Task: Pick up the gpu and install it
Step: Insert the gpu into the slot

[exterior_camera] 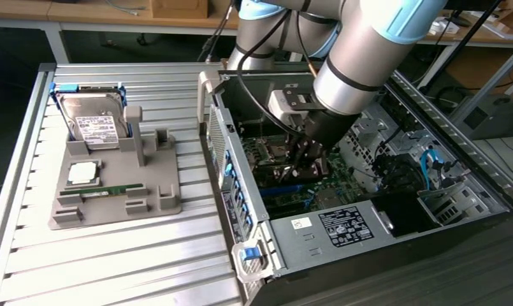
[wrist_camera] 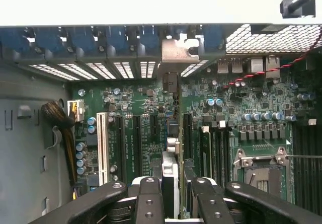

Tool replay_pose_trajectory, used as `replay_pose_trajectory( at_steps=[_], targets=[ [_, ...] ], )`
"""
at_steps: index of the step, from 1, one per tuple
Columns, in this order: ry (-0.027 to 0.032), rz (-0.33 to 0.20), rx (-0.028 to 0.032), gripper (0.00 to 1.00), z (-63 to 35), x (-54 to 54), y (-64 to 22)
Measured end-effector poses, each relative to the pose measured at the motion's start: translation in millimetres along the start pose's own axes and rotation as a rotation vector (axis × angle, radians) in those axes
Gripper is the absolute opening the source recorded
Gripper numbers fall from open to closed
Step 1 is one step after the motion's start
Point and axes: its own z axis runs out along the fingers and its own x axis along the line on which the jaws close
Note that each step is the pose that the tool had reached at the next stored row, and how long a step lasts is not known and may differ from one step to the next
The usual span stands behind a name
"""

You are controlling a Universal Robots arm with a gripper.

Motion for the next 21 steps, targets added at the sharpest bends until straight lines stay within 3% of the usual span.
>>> replay_pose_trajectory(
  at_steps=[13, 18, 21],
  targets=[
    [0.001, 0.0, 0.0, 0.27, 7.9, 1.5, 2.3],
    [0.0081, 0.001, 0.0001, 0.27, 8.9, 2.2, 2.2],
    [0.0089, 0.001, 0.0004, 0.27, 9.5, 2.2, 0.9]
  ],
)
